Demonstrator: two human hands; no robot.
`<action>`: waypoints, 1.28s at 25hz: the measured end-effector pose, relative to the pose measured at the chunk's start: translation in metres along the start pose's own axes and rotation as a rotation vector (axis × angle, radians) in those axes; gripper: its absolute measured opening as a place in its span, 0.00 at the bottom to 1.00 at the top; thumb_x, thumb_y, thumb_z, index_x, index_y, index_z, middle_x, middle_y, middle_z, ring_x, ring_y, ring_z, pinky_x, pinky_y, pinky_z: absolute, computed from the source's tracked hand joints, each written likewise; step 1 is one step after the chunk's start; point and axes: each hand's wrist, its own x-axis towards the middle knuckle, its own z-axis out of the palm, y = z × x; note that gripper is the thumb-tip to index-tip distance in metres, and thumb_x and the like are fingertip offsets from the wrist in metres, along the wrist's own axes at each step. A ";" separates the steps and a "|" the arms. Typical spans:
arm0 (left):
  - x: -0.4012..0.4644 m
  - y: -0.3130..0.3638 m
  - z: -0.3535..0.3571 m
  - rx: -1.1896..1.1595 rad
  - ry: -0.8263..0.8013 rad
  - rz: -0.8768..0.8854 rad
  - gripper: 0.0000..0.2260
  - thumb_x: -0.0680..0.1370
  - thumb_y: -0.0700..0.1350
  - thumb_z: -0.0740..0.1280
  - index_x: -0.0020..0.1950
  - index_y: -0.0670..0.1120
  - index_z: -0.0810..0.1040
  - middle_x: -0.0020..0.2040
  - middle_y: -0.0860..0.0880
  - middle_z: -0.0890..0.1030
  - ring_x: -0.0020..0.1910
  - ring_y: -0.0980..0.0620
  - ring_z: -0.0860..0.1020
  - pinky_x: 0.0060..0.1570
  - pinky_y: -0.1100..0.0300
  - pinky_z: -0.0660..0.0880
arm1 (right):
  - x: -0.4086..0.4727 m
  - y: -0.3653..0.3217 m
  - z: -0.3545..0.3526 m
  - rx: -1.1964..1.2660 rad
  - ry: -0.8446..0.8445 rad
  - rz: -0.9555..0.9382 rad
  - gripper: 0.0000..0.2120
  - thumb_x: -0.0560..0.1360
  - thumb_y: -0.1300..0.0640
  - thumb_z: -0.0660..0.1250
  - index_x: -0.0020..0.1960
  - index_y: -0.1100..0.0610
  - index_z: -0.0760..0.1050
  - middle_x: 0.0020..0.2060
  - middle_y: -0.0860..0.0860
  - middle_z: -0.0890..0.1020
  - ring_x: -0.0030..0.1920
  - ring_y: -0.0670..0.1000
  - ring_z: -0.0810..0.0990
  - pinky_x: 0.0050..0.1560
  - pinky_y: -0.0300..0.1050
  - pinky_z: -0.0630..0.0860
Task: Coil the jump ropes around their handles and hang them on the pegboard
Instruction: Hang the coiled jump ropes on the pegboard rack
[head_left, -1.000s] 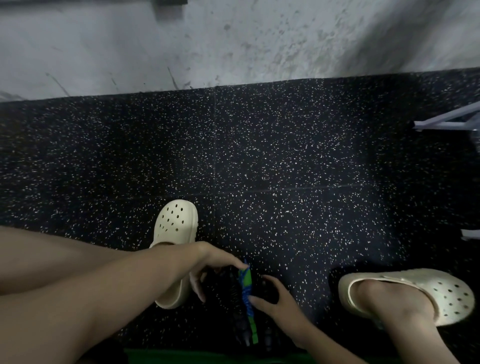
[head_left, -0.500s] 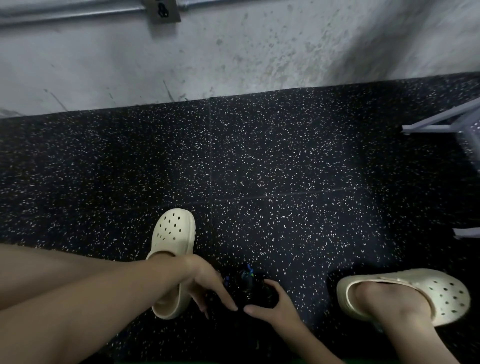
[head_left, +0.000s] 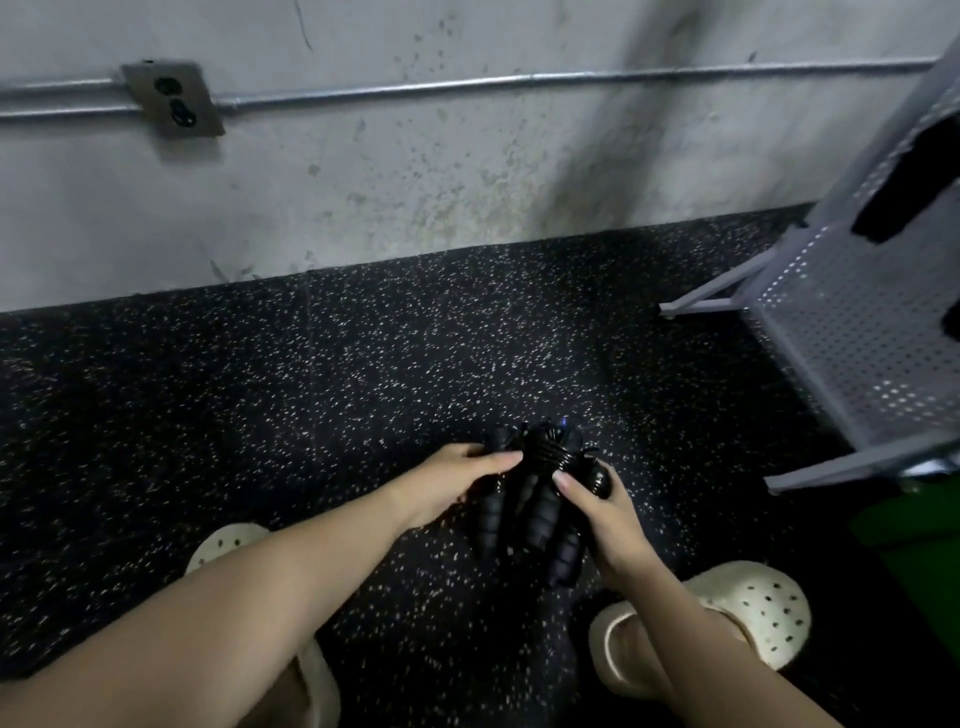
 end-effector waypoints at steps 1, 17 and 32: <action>0.016 0.008 0.004 -0.025 0.023 0.025 0.29 0.69 0.65 0.78 0.65 0.51 0.83 0.60 0.55 0.85 0.64 0.54 0.81 0.70 0.53 0.72 | 0.013 -0.007 -0.004 0.005 0.012 -0.016 0.29 0.66 0.52 0.83 0.62 0.60 0.78 0.56 0.59 0.85 0.57 0.61 0.84 0.58 0.57 0.81; 0.138 0.045 0.030 0.267 0.188 -0.020 0.28 0.69 0.64 0.78 0.63 0.51 0.78 0.59 0.53 0.83 0.57 0.54 0.81 0.62 0.57 0.76 | 0.108 -0.027 -0.069 -0.447 0.193 0.073 0.47 0.69 0.45 0.80 0.80 0.53 0.59 0.69 0.51 0.75 0.67 0.53 0.76 0.69 0.49 0.74; -0.001 0.212 0.103 0.485 0.320 0.706 0.28 0.61 0.54 0.84 0.57 0.55 0.78 0.52 0.55 0.84 0.53 0.54 0.82 0.54 0.57 0.77 | 0.000 -0.224 -0.035 -0.249 0.004 -0.514 0.18 0.75 0.52 0.76 0.63 0.53 0.79 0.51 0.51 0.86 0.49 0.50 0.85 0.50 0.56 0.84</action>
